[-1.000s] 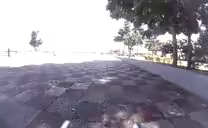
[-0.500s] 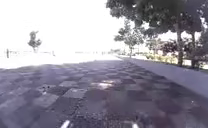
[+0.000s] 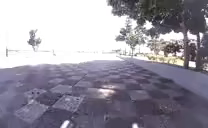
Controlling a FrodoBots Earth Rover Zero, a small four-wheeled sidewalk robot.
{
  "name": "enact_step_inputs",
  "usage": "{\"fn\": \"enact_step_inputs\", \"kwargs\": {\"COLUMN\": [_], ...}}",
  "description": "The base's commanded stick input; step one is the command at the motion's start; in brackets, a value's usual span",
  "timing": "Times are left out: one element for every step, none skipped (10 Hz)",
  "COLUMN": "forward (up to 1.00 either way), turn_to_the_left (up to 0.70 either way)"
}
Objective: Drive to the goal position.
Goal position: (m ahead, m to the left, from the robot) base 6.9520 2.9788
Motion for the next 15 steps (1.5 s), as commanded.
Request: {"fn": "enact_step_inputs", "kwargs": {"forward": [0.00,0.00,0.00,0.00,0.00,0.00,0.00,0.00,0.70,0.70,0.70,0.70,0.70,0.70,0.70], "turn_to_the_left": [0.00,0.00,0.00,0.00,0.00,0.00,0.00,0.00,0.00,0.00,0.00,0.00,0.00,-0.10,-0.25]}}
